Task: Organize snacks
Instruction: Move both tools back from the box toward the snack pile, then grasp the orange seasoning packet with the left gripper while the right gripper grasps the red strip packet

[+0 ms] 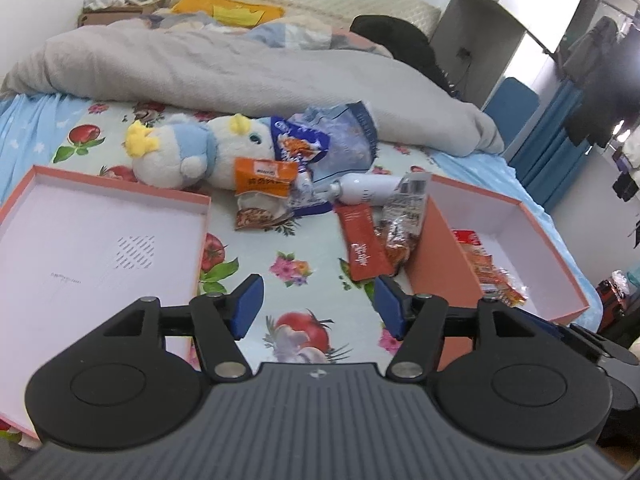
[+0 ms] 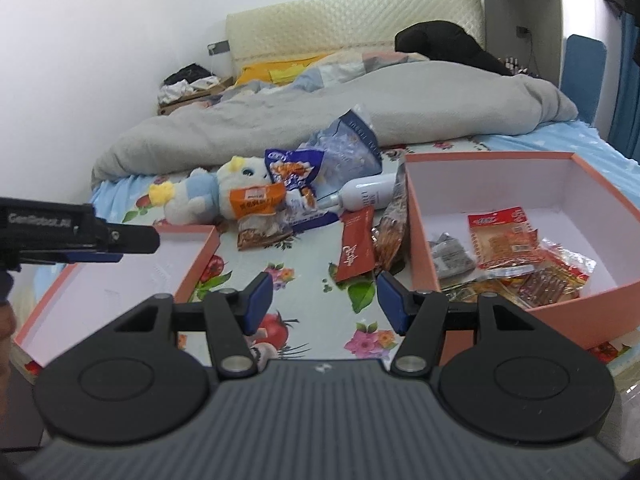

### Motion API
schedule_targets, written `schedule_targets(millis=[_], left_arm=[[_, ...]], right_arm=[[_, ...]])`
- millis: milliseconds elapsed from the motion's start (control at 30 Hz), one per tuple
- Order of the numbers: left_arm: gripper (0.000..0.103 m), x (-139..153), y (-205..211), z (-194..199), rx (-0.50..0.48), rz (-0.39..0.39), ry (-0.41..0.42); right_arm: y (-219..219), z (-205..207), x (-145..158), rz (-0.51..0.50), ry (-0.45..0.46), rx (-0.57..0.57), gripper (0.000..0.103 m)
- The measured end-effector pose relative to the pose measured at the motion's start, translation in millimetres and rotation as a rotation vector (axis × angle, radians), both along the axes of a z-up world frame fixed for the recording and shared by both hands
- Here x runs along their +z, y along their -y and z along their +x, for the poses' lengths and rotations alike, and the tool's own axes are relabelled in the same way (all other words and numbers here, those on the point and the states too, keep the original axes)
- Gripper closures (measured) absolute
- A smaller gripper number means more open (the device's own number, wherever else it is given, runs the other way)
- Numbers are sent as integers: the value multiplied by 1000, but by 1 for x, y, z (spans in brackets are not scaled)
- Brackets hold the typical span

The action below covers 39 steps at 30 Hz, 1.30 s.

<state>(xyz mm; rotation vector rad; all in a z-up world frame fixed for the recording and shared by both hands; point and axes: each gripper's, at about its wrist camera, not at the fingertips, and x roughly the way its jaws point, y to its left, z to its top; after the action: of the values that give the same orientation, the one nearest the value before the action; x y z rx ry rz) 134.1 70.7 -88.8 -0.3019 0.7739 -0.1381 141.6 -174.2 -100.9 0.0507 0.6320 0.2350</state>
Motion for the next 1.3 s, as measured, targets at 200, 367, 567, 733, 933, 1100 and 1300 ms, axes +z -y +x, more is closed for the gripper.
schedule_targets(millis=[200, 367, 567, 733, 933, 1100, 1300], left_arm=[[33, -15, -3, 32, -4, 13, -26], [32, -32, -3, 66, -13, 22, -53], [32, -49, 0, 109, -26, 113, -103], [30, -68, -2, 145, -38, 107, -127], [21, -97, -5, 181, 3, 66, -174], [13, -114, -10, 207, 37, 44, -192], [10, -126, -16, 227, 68, 9, -176]], right_arm=[[-8, 20, -10, -21, 13, 11, 43], [-15, 41, -24, -43, 11, 18, 43], [-28, 64, -32, -88, 52, 44, 43], [-36, 85, -46, -123, 45, 52, 43], [-43, 110, -67, -191, 29, 66, 43], [-47, 133, -83, -223, 19, 58, 43], [-50, 159, -102, -275, -16, 27, 43]])
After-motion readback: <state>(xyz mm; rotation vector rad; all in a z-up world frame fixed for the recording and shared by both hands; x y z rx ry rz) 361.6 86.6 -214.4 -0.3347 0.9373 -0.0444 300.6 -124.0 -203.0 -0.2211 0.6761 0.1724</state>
